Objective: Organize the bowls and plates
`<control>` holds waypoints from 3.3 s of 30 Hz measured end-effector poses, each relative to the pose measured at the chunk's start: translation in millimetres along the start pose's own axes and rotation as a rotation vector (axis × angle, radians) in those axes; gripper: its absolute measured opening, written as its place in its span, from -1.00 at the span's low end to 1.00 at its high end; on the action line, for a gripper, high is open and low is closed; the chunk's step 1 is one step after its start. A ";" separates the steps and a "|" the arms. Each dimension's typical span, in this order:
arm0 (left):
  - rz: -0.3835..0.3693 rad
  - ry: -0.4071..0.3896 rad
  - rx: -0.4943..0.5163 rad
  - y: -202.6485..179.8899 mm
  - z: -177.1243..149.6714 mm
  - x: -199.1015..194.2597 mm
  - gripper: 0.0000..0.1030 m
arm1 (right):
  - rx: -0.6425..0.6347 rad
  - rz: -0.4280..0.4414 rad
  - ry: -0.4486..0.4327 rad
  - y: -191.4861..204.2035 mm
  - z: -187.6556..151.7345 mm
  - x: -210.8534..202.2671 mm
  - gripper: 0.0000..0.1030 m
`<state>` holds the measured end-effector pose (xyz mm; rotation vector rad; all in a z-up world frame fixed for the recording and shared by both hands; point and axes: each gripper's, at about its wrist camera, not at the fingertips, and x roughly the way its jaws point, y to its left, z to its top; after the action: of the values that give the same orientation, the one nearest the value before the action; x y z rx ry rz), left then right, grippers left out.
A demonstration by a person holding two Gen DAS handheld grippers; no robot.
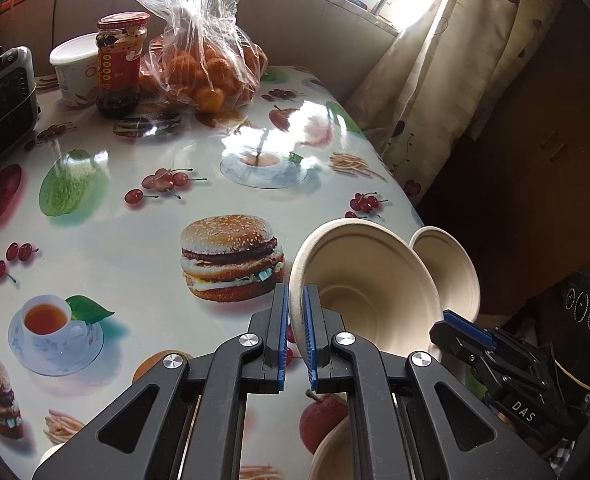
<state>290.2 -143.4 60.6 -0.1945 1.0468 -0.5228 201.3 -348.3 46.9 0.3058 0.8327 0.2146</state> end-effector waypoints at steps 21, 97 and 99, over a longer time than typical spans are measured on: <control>-0.047 -0.036 0.041 -17.9 -38.6 -47.1 -0.85 | -0.036 -0.013 -0.068 23.6 -37.5 -54.9 -0.63; -0.008 0.082 0.059 -18.0 -117.8 -39.4 -0.79 | 0.011 -0.052 -0.008 23.2 -115.3 -55.9 -0.61; -0.007 0.082 0.057 -17.9 -117.8 -39.6 -0.79 | 0.009 -0.053 -0.008 23.2 -115.4 -55.7 -0.61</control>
<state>167.3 -128.4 39.8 -0.1271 1.1096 -0.5705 76.4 -322.5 20.4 0.2924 0.8334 0.1597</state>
